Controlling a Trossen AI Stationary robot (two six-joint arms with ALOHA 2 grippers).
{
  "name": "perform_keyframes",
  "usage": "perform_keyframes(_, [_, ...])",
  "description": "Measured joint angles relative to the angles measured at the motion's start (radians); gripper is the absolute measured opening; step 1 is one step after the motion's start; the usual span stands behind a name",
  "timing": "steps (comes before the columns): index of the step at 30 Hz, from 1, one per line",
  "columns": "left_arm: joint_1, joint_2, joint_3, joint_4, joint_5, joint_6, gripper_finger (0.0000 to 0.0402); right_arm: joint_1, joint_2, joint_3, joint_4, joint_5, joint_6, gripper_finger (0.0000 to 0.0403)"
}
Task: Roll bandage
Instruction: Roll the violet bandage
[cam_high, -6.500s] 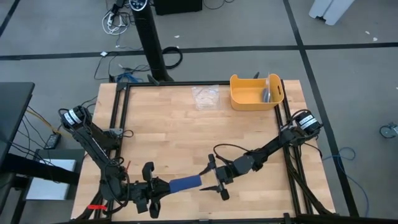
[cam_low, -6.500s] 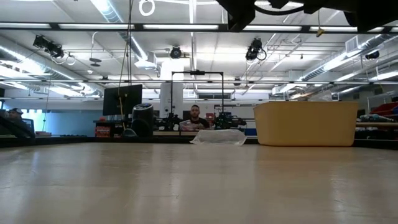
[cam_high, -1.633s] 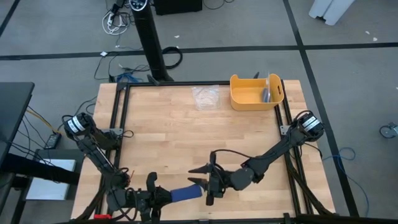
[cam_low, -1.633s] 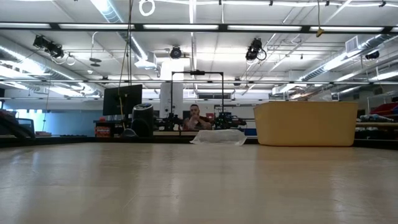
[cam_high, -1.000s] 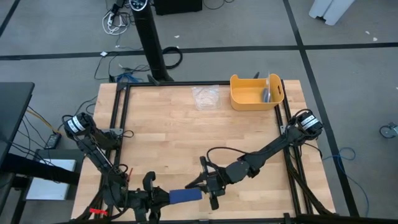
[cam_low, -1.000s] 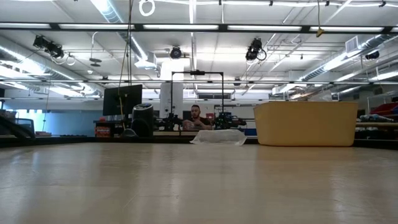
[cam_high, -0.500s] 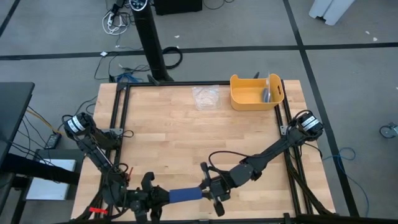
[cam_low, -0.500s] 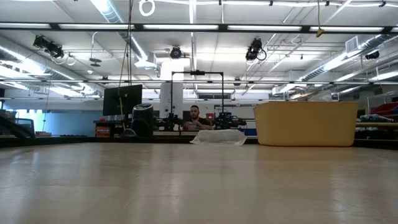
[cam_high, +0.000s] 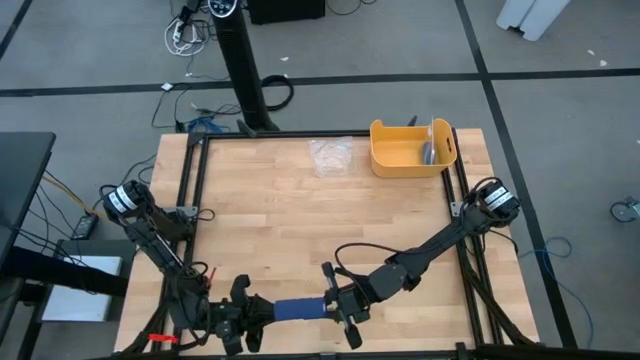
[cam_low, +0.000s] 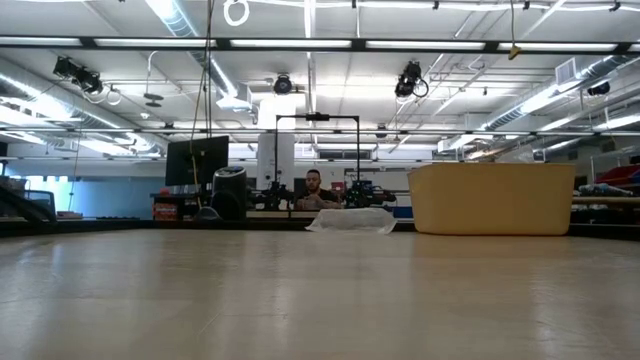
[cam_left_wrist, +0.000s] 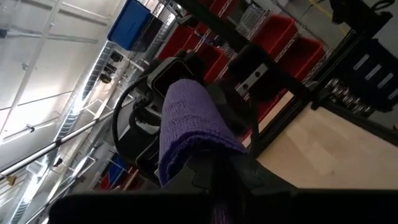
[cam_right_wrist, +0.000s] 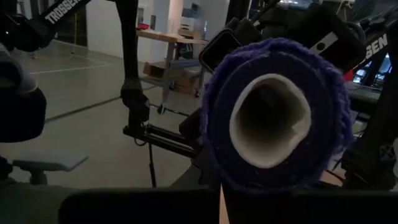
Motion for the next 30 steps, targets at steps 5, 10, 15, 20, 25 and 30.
perform_keyframes(5, [0.0,0.0,-0.001,-0.017,-0.041,0.001,0.0019,0.002,0.0,0.0,-0.006,0.044,0.011,0.0014])
perform_keyframes(10, [0.0,0.0,-0.002,-0.02,-0.081,0.002,0.0019,0.002,0.0,0.0,-0.015,0.066,0.037,0.0033])
perform_keyframes(15, [0.0,0.001,-0.004,0.002,-0.097,-0.001,0.0019,0.012,-0.001,0.0,-0.072,0.078,0.053,0.0054])
perform_keyframes(20, [0.0,0.002,-0.005,0.08,-0.107,-0.005,0.0019,0.047,-0.003,0.002,-0.235,0.327,-0.028,0.0073])
perform_keyframes(25, [-0.001,0.002,-0.005,0.116,-0.035,-0.097,0.0019,0.045,0.0,0.001,-0.264,0.488,-0.031,0.0057])
perform_keyframes(30, [0.0,0.002,-0.004,0.191,0.039,-0.186,0.0019,0.015,0.003,-0.104,0.088,0.459,-0.09,0.0006])
